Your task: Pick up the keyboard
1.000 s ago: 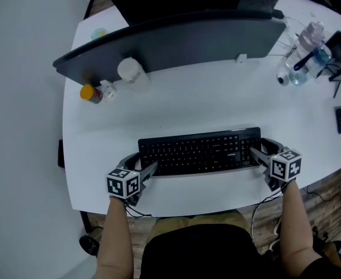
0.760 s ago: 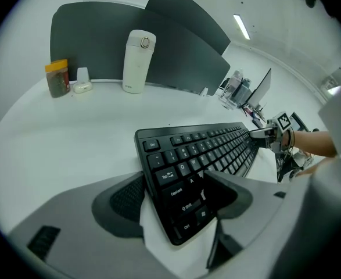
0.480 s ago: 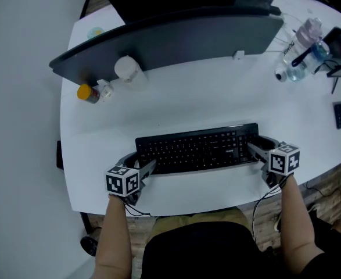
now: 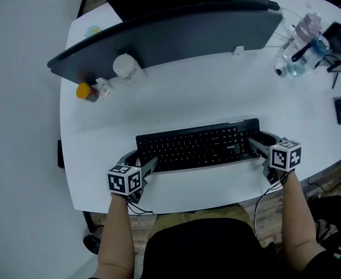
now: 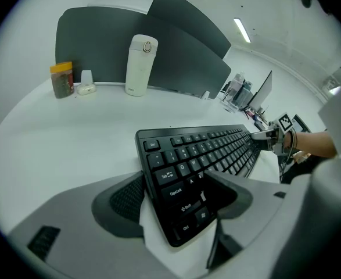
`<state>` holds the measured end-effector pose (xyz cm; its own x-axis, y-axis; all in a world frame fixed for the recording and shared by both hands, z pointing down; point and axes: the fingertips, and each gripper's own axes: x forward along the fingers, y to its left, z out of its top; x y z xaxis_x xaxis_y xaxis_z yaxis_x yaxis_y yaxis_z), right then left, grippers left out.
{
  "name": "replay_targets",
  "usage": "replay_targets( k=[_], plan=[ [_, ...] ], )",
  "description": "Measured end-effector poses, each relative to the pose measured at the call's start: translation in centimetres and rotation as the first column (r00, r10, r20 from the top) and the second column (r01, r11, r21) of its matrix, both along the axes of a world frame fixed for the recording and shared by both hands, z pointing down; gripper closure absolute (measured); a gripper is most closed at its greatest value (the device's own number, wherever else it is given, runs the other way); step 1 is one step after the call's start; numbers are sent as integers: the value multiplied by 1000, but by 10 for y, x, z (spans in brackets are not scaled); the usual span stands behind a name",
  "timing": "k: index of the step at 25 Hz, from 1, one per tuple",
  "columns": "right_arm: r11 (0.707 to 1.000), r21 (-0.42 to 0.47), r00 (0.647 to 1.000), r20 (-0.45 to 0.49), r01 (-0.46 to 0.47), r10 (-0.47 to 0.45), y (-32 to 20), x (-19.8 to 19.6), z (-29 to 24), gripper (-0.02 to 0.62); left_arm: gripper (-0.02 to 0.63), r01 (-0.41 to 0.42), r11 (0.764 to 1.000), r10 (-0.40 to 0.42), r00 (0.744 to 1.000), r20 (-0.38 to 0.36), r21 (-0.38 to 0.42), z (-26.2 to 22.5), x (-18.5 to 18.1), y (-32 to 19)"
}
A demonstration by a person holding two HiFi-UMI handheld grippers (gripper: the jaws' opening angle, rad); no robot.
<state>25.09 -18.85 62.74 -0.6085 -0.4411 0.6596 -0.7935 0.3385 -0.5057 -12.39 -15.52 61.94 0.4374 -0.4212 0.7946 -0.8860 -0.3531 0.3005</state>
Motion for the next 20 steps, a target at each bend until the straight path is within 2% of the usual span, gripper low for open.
replay_targets(
  k=[8, 13, 20],
  plan=[
    [1000, 1, 1000, -1, 0, 0, -3, -2, 0, 371, 287, 14, 1000, -14, 1000, -3, -3, 0, -1, 0],
    [1000, 3, 1000, 0, 7, -7, -2, -3, -1, 371, 275, 32, 999, -30, 998, 50, -41, 1, -3, 0],
    [1000, 3, 1000, 2, 13, -13, -3, -3, -1, 373, 284, 75, 996, -74, 997, 32, -37, 0, -5, -2]
  ],
)
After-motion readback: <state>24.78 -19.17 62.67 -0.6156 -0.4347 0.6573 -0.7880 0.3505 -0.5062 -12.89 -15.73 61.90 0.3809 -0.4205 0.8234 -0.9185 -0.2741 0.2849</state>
